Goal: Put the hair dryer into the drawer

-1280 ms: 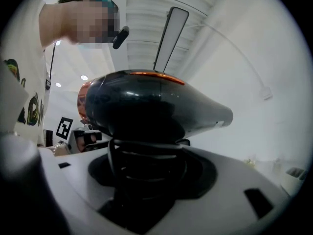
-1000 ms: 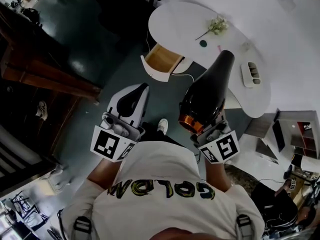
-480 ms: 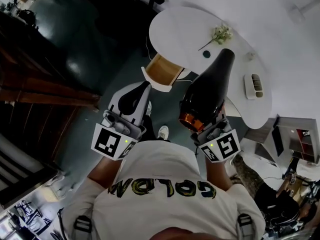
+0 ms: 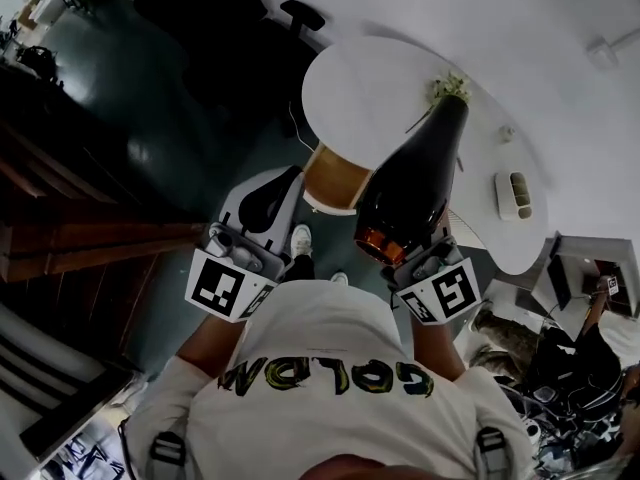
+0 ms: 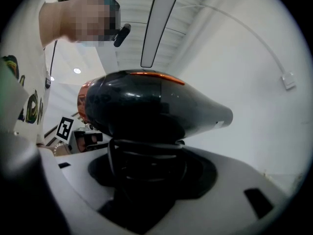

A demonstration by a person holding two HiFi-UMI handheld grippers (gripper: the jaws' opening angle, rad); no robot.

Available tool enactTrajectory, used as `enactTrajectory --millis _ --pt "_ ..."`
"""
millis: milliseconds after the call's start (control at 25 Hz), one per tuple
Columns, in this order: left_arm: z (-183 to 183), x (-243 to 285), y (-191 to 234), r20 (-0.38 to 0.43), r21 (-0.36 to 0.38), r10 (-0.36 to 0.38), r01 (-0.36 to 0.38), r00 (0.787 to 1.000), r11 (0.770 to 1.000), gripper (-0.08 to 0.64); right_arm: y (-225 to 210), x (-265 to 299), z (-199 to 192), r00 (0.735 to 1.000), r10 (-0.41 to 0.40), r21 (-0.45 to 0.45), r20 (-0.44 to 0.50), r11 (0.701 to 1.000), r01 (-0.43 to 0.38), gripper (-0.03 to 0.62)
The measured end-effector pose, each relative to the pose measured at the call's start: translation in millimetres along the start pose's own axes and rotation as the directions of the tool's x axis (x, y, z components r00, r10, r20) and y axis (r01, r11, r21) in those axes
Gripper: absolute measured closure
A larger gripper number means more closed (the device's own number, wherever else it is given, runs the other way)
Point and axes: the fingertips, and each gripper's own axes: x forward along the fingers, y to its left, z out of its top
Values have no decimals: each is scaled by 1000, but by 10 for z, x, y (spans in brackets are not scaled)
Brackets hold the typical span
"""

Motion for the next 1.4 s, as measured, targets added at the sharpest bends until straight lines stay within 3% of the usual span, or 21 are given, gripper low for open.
enactTrajectory --millis 320,760,1160,1400 --pt "-23 240 340 -9 -18 -51 50 999 999 549 -126 360 -22 999 -37 3 -9 999 37 314" --pt "-202 476 324 -44 -39 -32 31 998 999 549 -366 390 -130 999 8 22 -49 1000 -7 314" --pt "-620 595 573 -110 -82 3 -12 994 997 549 -600 477 -663 988 31 84 -154 996 -19 314" --pt "-1057 690 710 -163 -116 10 -29 987 993 549 -701 510 -1096 972 66 139 -227 990 -35 314"
